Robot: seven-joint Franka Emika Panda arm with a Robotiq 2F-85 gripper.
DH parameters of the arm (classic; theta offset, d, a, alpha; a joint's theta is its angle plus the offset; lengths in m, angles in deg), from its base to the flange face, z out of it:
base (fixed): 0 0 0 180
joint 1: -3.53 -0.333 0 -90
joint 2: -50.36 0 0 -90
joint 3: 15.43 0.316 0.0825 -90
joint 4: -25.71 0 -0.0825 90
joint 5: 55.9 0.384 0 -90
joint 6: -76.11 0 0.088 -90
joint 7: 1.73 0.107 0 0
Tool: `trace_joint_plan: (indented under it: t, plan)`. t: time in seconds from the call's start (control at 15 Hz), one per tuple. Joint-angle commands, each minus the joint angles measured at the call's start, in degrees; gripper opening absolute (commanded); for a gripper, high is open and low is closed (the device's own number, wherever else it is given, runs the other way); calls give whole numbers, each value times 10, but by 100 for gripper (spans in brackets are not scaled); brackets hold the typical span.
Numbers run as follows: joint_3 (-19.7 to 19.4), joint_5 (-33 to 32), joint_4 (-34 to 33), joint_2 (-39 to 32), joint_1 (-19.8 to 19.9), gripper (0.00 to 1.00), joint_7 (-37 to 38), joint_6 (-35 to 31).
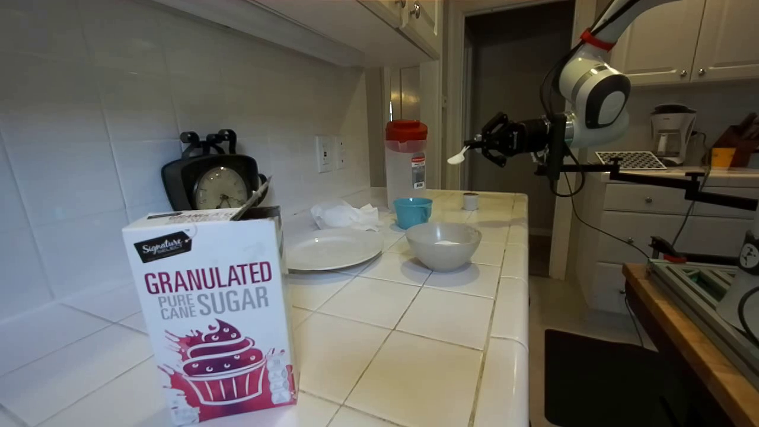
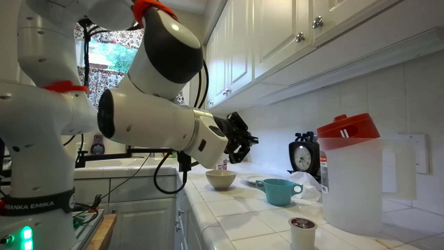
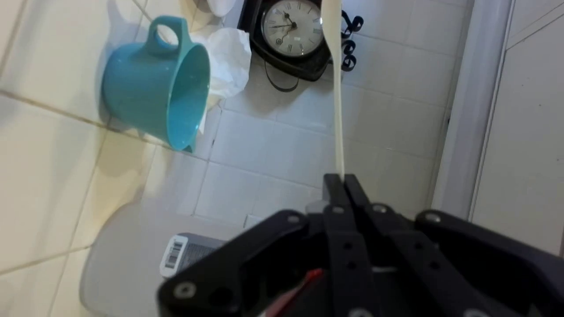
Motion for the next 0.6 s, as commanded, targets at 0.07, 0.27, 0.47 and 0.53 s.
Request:
trace_joint_plan:
  t: [0.07,0.27,0.47,0.53]
  plan:
    - [-4,45,15,4,13,1,-59,20]
    - [-3,91,23,0,10,1,-89,38]
    - [1,146,21,-15,5,1,-114,63]
    - [3,162,19,-23,4,1,-119,73]
